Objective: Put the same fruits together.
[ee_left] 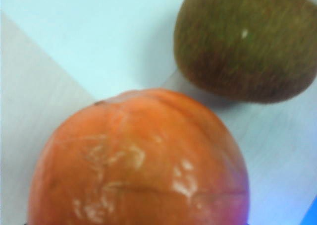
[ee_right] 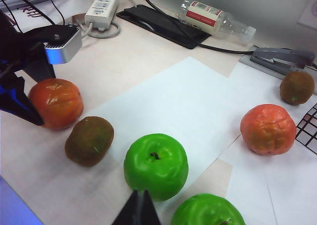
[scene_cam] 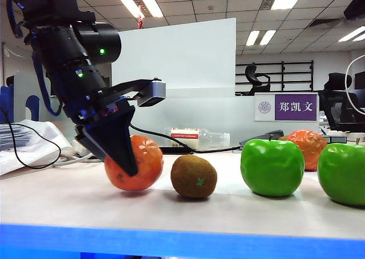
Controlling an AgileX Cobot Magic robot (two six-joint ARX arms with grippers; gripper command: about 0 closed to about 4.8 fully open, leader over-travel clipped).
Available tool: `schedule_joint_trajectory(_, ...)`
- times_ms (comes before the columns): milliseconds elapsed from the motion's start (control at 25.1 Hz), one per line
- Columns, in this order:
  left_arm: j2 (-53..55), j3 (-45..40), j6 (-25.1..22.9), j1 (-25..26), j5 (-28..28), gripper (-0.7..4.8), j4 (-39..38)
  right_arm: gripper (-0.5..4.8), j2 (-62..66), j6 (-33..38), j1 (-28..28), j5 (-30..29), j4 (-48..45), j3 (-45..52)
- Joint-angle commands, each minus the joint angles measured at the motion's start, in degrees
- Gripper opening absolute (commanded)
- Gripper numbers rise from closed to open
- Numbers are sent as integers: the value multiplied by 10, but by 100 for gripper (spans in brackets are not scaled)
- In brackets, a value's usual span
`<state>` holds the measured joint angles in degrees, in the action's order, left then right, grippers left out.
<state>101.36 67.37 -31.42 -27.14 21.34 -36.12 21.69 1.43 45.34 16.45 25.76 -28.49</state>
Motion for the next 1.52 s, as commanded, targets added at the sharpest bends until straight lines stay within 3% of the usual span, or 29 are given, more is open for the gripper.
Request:
schedule_joint_trajectory(40, -2, 1, 3, 0, 21, -6, 20, -6, 1, 1, 0, 1, -12, -3)
schedule_joint_trajectory(479, -3, 6, 55, 0, 49, -6, 175, -6, 1, 1, 0, 3, -12, -4)
schedule_joint_trajectory(798, 21, 14, 120, 0, 130, -6, 342, -6, 1, 7, 0, 3, -19, -7)
schedule_joint_trajectory(1077, 111, 104, 134, -11, 174, -6, 350, -6, 1, 7, 0, 3, -17, -35)
schedule_joint_trajectory(1516, 222, 249, 134, -64, 185, -6, 346, -6, 5, 16, 0, 18, -5, -54)
